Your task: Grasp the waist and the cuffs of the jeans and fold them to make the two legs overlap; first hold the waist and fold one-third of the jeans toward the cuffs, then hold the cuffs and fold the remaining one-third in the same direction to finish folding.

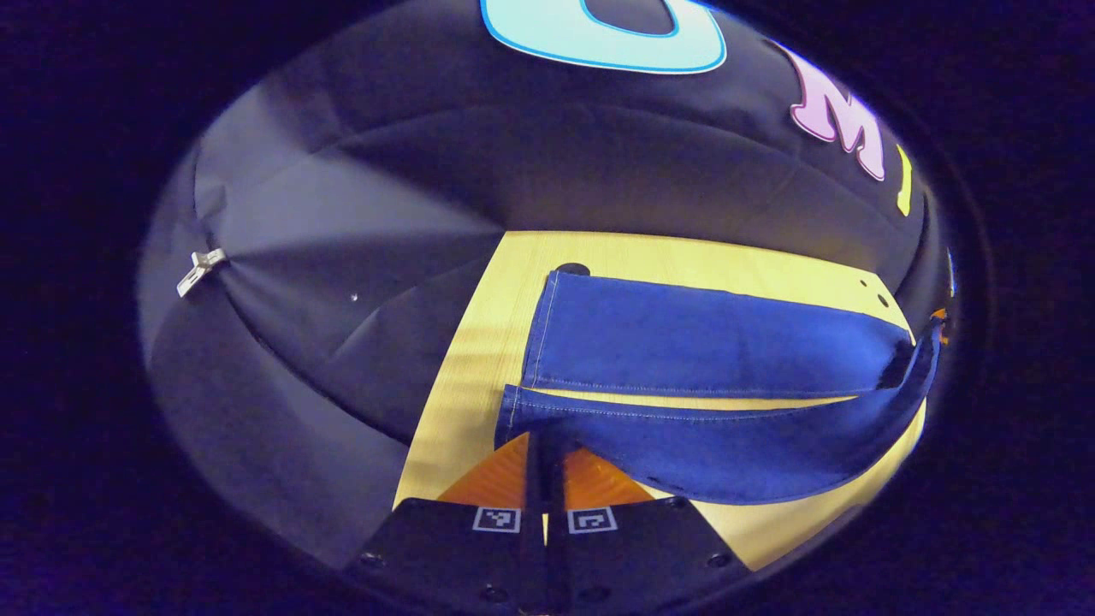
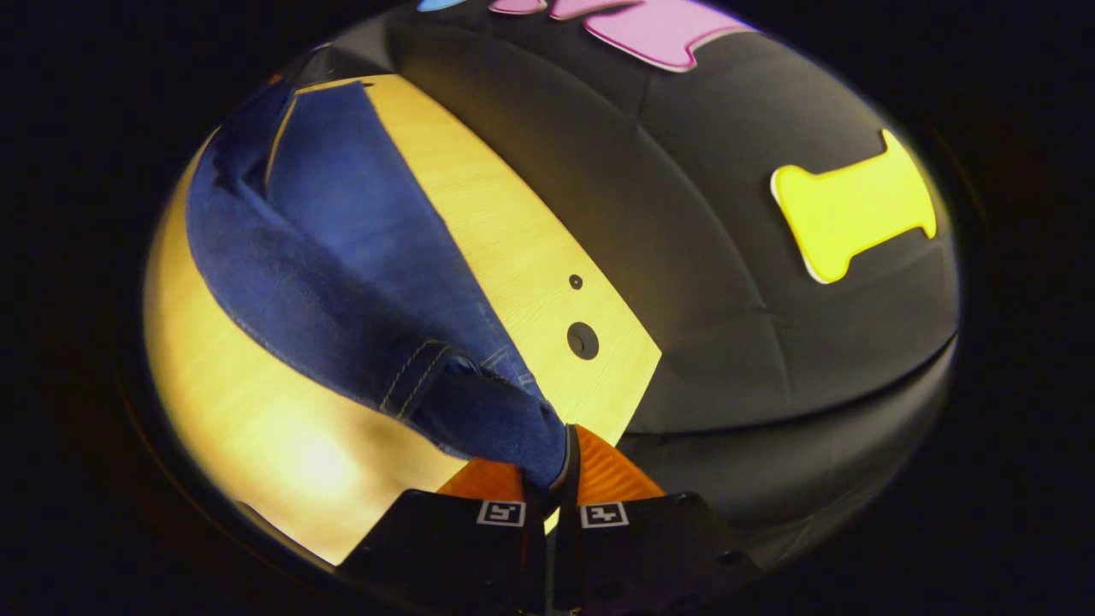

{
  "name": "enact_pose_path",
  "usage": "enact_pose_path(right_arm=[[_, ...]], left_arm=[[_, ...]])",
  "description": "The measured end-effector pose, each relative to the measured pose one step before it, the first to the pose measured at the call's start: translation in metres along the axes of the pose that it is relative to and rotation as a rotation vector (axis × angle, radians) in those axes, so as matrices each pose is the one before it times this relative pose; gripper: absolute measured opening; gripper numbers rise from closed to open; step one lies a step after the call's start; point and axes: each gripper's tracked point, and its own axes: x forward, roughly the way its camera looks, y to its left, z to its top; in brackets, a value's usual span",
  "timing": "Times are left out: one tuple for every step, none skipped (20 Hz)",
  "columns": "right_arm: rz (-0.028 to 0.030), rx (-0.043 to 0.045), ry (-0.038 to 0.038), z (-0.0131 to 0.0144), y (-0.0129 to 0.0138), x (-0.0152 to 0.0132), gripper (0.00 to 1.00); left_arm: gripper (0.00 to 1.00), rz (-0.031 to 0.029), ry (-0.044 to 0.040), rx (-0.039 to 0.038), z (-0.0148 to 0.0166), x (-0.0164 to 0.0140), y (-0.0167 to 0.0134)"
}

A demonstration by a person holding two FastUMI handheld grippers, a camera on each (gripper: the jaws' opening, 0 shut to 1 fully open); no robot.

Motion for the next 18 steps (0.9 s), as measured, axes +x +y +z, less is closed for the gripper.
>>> enact_pose_path(right_arm=[[0.01426, 0.04352, 0.02909, 0.00056, -0.00306, 0.01249, 0.09], [0.02596, 0.05908, 0.03583, -0.00036, 0.00089, 0.00878, 0.09], [0.02742, 0.06037, 0.03321, 0.00046, 0.00277, 0.00628, 0.08], [0.02541, 0.05834, 0.03278, 0.00328, -0.00141, 0.00425, 0.08], [0.02477, 0.06230, 0.03974, 0.00069, -0.00013, 0.00741, 0.08], [0.02233, 0.06286, 0.02366, 0.00229, -0.00166, 0.00928, 0.08], [0.01712, 0.06539, 0.02854, 0.00194, -0.00042, 0.00492, 0.09], [0.01898, 0.05580, 0.01538, 0.00319, 0.00100, 0.00586, 0.08], [0.01212, 0.04378, 0.00712, 0.00359, 0.00187, 0.00478, 0.09], [0.01320, 0.03155, 0.00678, 0.00019, 0.00312, 0.00857, 0.09], [0.00198, 0.01867, 0.01010, 0.00074, 0.00145, -0.00045, 0.09], [-0.00488, 0.01705, 0.00425, 0.00026, 0.00136, -0.00157, 0.13], [-0.01960, 0.01393, -0.00664, 0.00247, -0.00139, -0.00087, 0.18], [-0.02397, 0.00273, -0.01536, 0.00236, -0.00342, 0.00503, 0.26], [-0.02896, -0.00170, -0.01860, -0.00085, -0.00677, -0.00267, 0.33], [-0.01265, 0.01595, -0.03305, 0.00183, -0.00230, -0.00376, 0.48], [-0.00950, 0.04819, -0.04682, 0.00231, -0.00076, -0.00436, 0.64], [0.01110, 0.07598, -0.04334, 0.00099, 0.00440, -0.01027, 0.79]], left_arm=[[0.06, -0.03589, 0.01636, -0.04136, 0.01015, 0.01186, -0.00755], [0.06, -0.02908, 0.01932, -0.03888, 0.01093, 0.00655, -0.00652], [0.05, -0.03042, 0.02190, -0.03886, 0.00908, 0.00797, -0.00613], [0.06, -0.01984, 0.02095, -0.03541, 0.00990, 0.01099, 0.00010], [0.06, -0.02157, 0.02206, -0.03618, 0.00854, 0.01131, 0.00263], [0.06, -0.00987, 0.01799, -0.04246, 0.00880, 0.01082, 0.00200], [0.06, -0.01249, 0.02265, -0.03272, 0.00396, 0.01097, 0.00283], [0.06, 0.00120, 0.02476, -0.01738, 0.00293, 0.01131, 0.00367], [0.06, 0.01180, 0.01939, -0.00613, 0.00036, 0.00817, 0.00425], [0.06, 0.01078, 0.02231, 0.00695, -0.00246, 0.01076, 0.00320], [0.06, 0.01274, 0.02264, 0.00524, 0.00078, 0.01360, 0.00122], [0.07, 0.00601, 0.01728, 0.00380, -0.00245, 0.00891, -0.00025], [0.14, 0.02917, -0.00902, 0.00991, 0.00137, 0.00300, 0.00380], [0.16, 0.01953, -0.02164, 0.01136, 0.00536, -0.00003, -0.00020], [0.30, 0.01530, -0.03732, 0.02550, 0.00646, -0.00669, -0.00032], [0.34, 0.02066, -0.05327, 0.03810, 0.01286, -0.01166, 0.00095], [0.56, 0.02128, -0.05781, 0.04083, 0.00797, -0.00717, 0.00095], [0.78, 0.01755, -0.05967, 0.02948, 0.00373, -0.01212, 0.00239]])
